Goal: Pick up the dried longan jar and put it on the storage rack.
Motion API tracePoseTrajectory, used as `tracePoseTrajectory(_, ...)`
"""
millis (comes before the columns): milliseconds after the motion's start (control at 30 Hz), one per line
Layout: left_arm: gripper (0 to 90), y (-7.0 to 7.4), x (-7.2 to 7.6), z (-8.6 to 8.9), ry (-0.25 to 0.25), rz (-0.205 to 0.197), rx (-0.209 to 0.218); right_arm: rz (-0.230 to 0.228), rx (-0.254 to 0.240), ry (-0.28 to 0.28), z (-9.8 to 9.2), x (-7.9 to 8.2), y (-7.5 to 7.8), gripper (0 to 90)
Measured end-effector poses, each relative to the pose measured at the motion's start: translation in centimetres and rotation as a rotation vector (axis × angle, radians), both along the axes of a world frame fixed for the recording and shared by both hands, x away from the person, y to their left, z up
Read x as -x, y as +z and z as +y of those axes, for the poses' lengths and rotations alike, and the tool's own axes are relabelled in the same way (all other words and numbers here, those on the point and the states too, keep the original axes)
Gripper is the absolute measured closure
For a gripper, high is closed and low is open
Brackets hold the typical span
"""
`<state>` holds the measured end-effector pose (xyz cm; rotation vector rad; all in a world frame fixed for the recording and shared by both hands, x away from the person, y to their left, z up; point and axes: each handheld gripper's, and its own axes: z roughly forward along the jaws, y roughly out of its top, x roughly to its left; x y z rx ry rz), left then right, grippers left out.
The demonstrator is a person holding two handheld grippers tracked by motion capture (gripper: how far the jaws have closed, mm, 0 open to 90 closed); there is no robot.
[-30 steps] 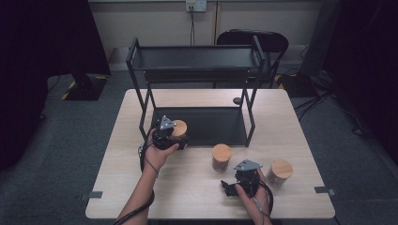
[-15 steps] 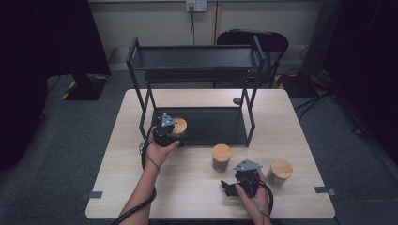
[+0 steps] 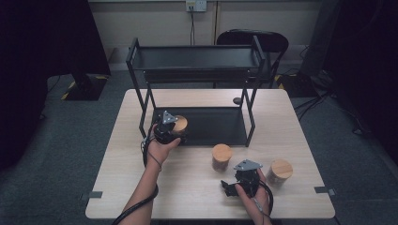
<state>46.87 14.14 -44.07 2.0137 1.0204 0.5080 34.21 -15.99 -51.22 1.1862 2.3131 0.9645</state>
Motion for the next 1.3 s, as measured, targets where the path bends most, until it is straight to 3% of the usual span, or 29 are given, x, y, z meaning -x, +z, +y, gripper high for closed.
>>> tracePoseTrajectory(833, 25.8, 0.5, -1.4, -0.4, 0.029, -0.007, -0.001, -0.001, 0.000, 0.000, 0.0, 0.0, 0.0, 0.0)
tracePoseTrajectory(1300, 25.9, 0.2, -2.3, -0.3, 0.071, 0.000, -0.009, 0.000, 0.000, 0.000, 0.0, 0.0, 0.0, 0.0)
